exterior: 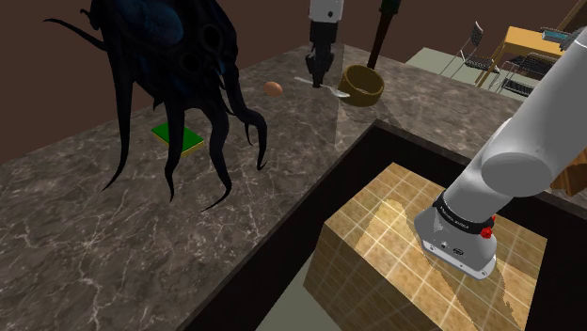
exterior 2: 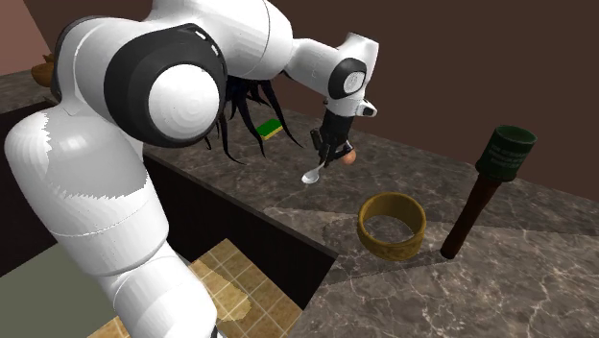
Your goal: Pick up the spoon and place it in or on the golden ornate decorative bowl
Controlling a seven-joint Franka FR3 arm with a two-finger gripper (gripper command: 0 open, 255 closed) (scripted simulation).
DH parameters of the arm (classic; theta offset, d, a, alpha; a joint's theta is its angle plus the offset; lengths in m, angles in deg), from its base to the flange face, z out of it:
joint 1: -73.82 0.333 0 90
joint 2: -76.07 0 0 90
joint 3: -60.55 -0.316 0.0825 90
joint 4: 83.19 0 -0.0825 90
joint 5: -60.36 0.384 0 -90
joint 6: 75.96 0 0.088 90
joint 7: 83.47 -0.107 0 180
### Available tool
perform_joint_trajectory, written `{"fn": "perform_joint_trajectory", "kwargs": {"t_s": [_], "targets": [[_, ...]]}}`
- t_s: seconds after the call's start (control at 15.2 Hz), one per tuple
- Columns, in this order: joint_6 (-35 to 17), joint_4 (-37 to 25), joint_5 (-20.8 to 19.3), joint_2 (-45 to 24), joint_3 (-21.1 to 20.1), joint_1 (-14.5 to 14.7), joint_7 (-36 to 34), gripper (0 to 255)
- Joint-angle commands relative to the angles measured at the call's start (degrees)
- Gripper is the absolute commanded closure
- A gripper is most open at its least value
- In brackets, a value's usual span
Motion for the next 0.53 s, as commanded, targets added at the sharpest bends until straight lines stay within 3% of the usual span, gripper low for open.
{"fn": "perform_joint_trajectory", "kwargs": {"t_s": [0.0, 0.46], "targets": [[1.7, -1.13, -0.07, 0.54, 0.04, -0.04, -0.16, 255], [6.89, -5.32, -0.23, 1.57, 0.1, -0.1, -0.75, 255]]}}
